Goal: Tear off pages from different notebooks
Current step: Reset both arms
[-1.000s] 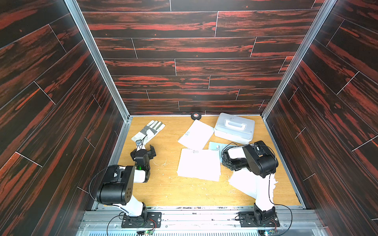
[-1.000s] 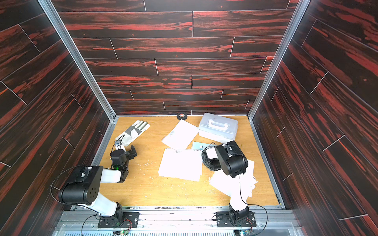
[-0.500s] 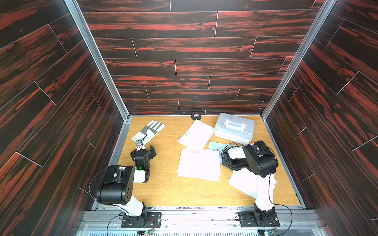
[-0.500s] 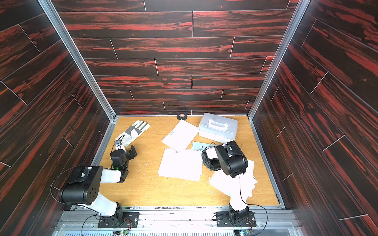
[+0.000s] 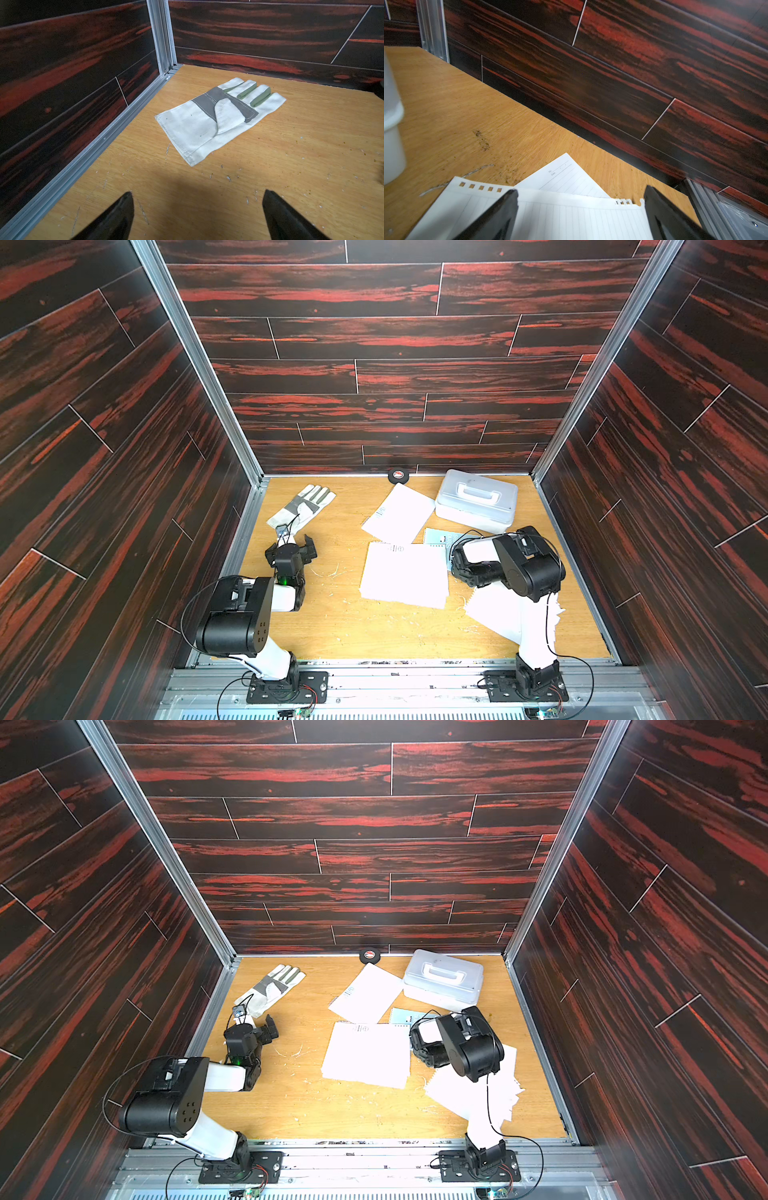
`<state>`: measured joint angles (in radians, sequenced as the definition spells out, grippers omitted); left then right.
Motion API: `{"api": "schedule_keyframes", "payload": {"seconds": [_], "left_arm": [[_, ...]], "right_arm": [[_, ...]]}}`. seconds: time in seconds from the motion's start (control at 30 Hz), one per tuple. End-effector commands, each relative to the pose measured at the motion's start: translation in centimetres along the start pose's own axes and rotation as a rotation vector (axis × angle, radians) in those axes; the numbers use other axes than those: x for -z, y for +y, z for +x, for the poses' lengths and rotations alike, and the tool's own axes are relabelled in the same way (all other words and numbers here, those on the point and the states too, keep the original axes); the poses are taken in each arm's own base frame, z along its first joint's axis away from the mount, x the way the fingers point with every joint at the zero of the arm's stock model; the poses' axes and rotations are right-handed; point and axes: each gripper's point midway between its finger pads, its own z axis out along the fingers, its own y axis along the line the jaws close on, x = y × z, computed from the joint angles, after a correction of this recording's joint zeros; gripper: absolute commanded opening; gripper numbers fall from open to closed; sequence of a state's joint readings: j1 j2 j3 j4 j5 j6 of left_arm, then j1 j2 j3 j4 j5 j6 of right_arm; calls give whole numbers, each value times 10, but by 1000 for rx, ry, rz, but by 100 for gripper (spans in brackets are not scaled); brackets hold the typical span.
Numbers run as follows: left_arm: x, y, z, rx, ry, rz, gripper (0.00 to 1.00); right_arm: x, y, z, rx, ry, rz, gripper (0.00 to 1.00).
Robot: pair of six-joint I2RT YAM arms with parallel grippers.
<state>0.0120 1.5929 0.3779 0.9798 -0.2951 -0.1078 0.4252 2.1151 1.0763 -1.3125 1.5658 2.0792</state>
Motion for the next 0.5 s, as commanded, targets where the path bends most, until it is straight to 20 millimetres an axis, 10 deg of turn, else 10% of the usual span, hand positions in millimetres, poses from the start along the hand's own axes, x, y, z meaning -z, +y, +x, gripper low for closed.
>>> {"api": "schedule_keyframes", "payload": {"seconds": [0.0, 0.47], "left_arm": [[-1, -1, -9, -1, -23, 3, 100], [-2, -1, -9, 2, -19, 7, 100]], "right_arm": [[4, 20, -36, -234, -190, -137, 98], [4, 20, -36, -234, -190, -137, 98]]}}
